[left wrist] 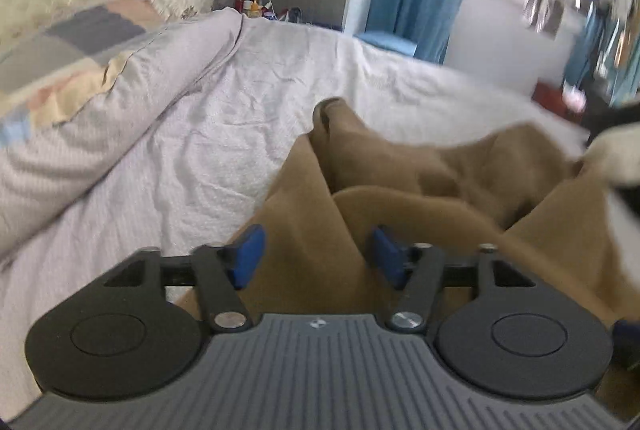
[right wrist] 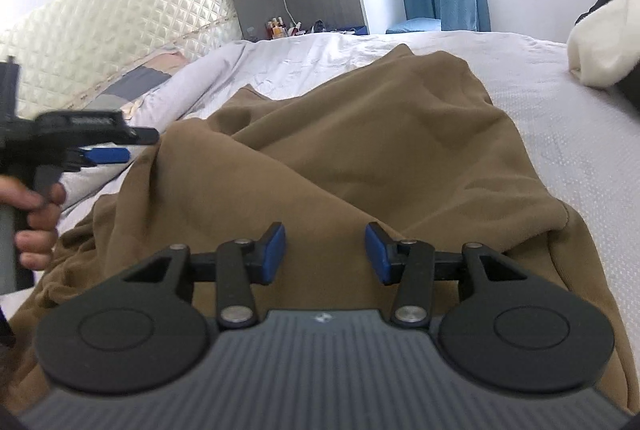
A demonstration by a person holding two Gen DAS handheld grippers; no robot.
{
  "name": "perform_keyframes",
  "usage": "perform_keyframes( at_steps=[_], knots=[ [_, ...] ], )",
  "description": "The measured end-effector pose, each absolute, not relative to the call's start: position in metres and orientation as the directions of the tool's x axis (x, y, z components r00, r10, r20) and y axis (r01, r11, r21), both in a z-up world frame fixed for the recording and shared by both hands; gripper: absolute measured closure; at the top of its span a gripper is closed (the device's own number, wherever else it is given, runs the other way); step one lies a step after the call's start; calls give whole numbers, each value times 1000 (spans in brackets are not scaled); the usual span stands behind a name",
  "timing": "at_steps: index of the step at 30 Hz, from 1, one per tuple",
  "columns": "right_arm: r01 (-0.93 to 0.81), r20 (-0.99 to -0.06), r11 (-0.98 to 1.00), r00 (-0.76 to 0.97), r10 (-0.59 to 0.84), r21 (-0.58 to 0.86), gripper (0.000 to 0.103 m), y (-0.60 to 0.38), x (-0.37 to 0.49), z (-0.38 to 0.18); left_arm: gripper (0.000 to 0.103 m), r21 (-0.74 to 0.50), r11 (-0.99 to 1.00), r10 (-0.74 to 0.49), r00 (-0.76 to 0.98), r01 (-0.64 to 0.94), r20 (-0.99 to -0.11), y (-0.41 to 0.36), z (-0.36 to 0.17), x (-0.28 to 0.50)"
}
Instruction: Fold large clothes
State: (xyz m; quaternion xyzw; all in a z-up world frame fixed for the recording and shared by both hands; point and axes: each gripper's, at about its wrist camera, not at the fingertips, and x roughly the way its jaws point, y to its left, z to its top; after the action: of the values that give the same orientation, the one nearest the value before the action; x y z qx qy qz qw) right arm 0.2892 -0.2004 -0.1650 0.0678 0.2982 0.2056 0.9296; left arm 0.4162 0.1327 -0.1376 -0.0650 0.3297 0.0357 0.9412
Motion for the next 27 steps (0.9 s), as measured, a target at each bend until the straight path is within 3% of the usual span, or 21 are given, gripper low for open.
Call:
perform_keyframes(
  at_steps=[1, 4, 10, 14, 20, 23, 27],
  knots=[
    [-341, -527, 906, 738, 423, 250, 56, -201, 290, -166, 79, -80, 991, 29, 766, -104, -643, 132, -139, 420],
    [-344, -520, 905, 741, 425, 249, 56, -201, 290, -164, 94, -26, 993, 70, 754, -114, -653, 135, -135, 423],
    [-407, -460, 867, 735, 498, 288, 56, -198, 284, -153, 96, -163, 934, 143, 750, -318, -646, 203, -106, 442],
    [-486, -425, 834, 718, 552, 261, 56, -188, 273, -148, 97, -214, 864, 197, 698, -455, -689, 257, -121, 470],
    [-555, -510, 799, 631, 585, 231, 56, -161, 271, -164, 96, -157, 832, 259, 622, -533, -739, 285, -172, 492],
    [-568, -603, 800, 575, 553, 193, 57, -146, 278, -183, 96, -139, 836, 270, 620, -530, -736, 283, -178, 495],
    [-570, -610, 789, 548, 572, 228, 57, -144, 287, -194, 90, -124, 866, 254, 639, -485, -726, 280, -170, 486]
  ],
)
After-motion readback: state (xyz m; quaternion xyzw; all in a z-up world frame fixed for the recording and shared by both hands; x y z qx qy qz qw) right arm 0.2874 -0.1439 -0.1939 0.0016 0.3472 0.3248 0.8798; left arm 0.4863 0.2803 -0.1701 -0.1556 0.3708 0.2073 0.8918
